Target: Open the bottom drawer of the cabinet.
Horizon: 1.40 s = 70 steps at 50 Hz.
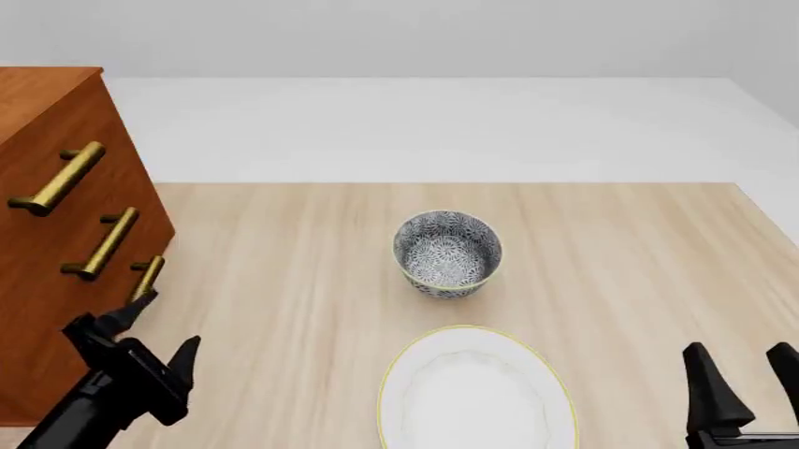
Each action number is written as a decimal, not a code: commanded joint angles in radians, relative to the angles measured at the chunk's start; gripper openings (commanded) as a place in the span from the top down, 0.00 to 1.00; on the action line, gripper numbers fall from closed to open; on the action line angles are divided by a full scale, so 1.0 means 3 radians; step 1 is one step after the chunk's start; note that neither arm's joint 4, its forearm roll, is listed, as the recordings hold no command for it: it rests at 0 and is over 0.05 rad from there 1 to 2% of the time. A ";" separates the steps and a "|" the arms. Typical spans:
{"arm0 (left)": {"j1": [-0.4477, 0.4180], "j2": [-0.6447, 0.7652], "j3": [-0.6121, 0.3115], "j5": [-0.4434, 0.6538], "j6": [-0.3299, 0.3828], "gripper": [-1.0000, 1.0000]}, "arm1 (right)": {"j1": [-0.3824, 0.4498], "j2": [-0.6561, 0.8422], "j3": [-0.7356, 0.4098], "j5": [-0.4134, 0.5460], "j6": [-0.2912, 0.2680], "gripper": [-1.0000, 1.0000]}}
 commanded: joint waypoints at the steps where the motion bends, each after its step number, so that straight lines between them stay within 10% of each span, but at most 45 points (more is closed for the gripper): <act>1: 0.0069 0.0313 0.0025 -0.0243 0.0104 0.00 | -0.0001 0.0000 0.0000 0.0000 0.0000 0.00; 70: 0.0548 0.1801 -0.0211 -0.1248 0.0348 0.00 | -0.0001 -0.0001 0.0000 0.0000 -0.0001 0.00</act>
